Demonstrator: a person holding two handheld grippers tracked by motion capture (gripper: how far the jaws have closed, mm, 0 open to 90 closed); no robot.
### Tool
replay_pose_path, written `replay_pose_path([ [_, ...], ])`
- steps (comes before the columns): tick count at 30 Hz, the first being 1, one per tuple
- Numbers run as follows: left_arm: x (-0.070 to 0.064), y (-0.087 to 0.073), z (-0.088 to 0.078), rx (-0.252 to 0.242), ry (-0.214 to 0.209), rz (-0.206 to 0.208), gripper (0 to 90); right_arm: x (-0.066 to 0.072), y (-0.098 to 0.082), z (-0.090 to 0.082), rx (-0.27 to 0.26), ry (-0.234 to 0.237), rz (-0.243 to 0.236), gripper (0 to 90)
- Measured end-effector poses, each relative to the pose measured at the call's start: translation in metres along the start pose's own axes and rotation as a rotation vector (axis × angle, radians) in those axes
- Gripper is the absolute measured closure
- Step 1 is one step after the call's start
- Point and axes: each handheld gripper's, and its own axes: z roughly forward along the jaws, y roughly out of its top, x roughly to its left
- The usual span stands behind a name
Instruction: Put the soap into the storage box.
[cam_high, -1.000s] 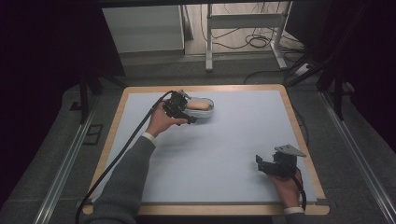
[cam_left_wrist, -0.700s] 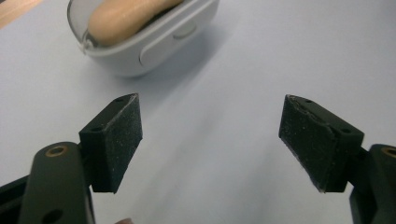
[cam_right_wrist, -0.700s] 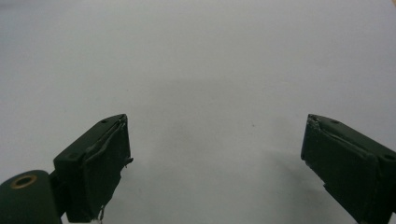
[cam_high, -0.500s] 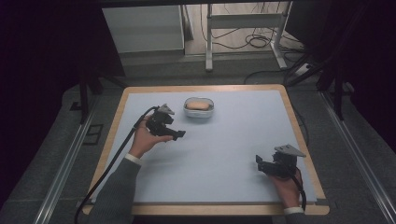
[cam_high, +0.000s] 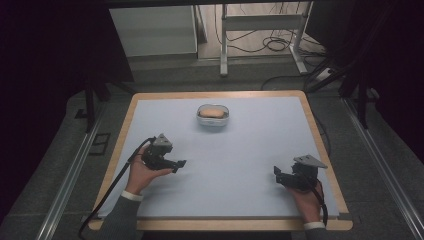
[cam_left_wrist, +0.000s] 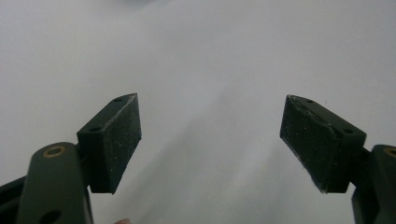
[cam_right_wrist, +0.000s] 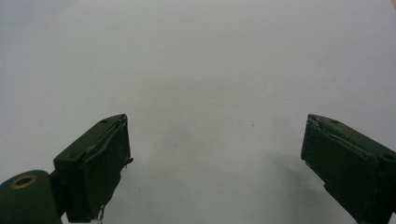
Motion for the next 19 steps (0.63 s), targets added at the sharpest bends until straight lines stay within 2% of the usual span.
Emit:
replay_pose_path([
  [3,-0.001,-0.009,0.0,0.008,0.008,-0.011,20.0,0.0,0.0,0.0,0.0,0.0,0.0,8.2],
  [7,0.0,-0.014,-0.001,0.023,0.013,-0.016,19.4,0.0,0.0,0.0,0.0,-0.002,0.002,8.2],
  [9,0.002,-0.018,-0.002,0.018,0.013,-0.034,19.4,0.0,0.0,0.0,0.001,0.0,-0.001,8.2],
  [19,0.002,-0.02,-0.003,0.028,0.005,-0.04,17.9,-0.001,0.0,0.001,0.004,0.014,0.005,8.2],
])
